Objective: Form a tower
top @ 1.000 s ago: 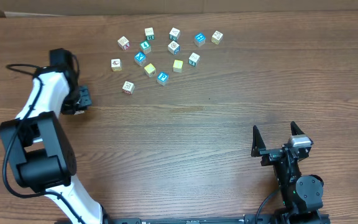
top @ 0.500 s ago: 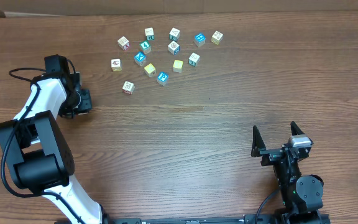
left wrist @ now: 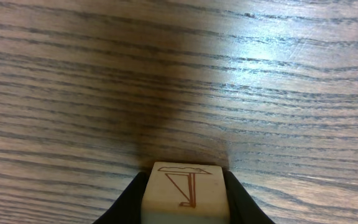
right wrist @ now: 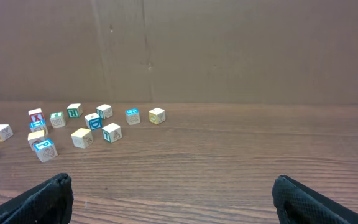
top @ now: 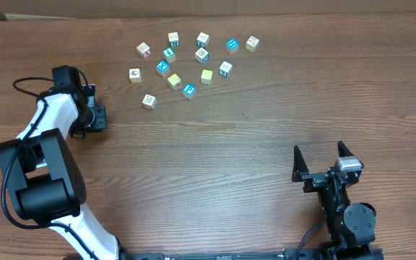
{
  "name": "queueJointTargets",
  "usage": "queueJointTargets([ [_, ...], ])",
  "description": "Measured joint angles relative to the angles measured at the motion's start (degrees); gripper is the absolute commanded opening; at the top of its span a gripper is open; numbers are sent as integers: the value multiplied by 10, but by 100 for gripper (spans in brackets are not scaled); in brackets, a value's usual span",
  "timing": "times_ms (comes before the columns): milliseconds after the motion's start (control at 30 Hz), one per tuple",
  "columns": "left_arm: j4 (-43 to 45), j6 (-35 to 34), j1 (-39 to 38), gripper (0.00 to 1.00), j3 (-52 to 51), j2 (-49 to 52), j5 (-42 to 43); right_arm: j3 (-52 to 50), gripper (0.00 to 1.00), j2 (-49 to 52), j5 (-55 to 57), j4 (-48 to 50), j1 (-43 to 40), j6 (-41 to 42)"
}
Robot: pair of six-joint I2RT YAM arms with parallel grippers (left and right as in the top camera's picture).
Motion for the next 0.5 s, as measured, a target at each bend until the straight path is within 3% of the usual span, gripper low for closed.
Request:
queueJointTargets([
  [500,9,1,0,25,-3,0,12,0,100,0,0,0,0,0],
])
